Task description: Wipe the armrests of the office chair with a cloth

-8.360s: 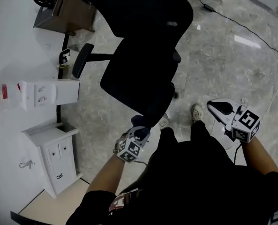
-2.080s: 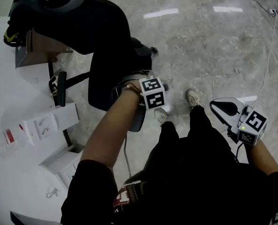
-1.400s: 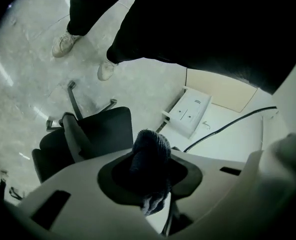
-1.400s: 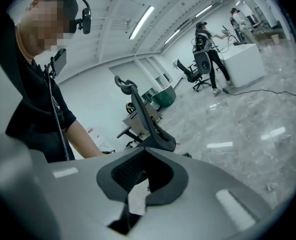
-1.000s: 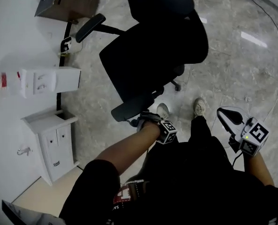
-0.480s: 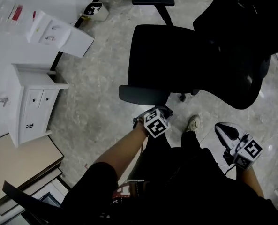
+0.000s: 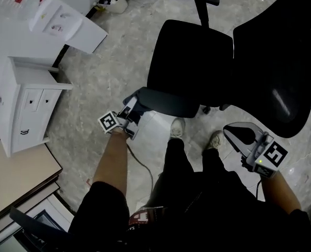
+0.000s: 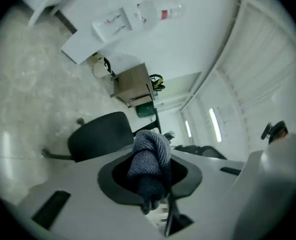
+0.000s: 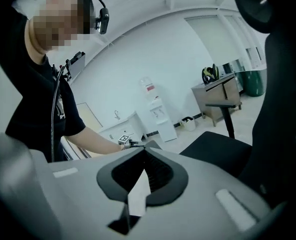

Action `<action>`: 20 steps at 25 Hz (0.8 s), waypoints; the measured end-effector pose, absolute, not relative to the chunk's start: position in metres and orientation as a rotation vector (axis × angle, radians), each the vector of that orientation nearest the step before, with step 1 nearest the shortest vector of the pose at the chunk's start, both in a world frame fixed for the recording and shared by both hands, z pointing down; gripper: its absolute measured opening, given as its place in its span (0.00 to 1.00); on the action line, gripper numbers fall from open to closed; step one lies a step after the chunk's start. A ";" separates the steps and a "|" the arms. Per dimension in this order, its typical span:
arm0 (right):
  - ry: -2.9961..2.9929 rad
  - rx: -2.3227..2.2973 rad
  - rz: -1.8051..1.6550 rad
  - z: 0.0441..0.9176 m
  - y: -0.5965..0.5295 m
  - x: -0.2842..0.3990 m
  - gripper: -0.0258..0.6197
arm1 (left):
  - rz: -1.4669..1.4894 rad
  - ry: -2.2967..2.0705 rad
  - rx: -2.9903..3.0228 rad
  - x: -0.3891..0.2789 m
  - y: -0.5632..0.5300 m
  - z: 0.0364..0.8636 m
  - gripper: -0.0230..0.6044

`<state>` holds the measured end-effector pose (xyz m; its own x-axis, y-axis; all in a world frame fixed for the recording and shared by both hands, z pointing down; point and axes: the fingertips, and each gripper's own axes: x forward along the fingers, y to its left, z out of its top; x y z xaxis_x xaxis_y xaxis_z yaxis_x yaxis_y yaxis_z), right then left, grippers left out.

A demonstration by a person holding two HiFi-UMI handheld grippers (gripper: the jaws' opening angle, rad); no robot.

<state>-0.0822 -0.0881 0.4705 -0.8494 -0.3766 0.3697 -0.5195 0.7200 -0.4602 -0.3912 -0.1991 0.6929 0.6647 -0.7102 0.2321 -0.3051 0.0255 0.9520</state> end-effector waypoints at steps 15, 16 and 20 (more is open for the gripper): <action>-2.493 0.658 0.968 0.507 -0.073 -0.119 0.04 | -1.141 -0.400 1.376 -0.325 -0.185 0.705 0.17; -2.495 0.660 0.966 0.506 -0.073 -0.117 0.04 | -1.200 -0.456 1.359 -0.342 -0.192 0.706 0.17; -2.489 0.675 0.974 0.500 -0.068 -0.103 0.03 | -1.366 -0.529 1.345 -0.375 -0.219 0.688 0.17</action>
<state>-0.1034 -0.0683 0.5004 -0.8115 -0.2930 0.5056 -0.5584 0.6440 -0.5230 -0.3752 -0.2186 0.6878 0.2372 -0.8805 -0.4105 0.3749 -0.3068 0.8748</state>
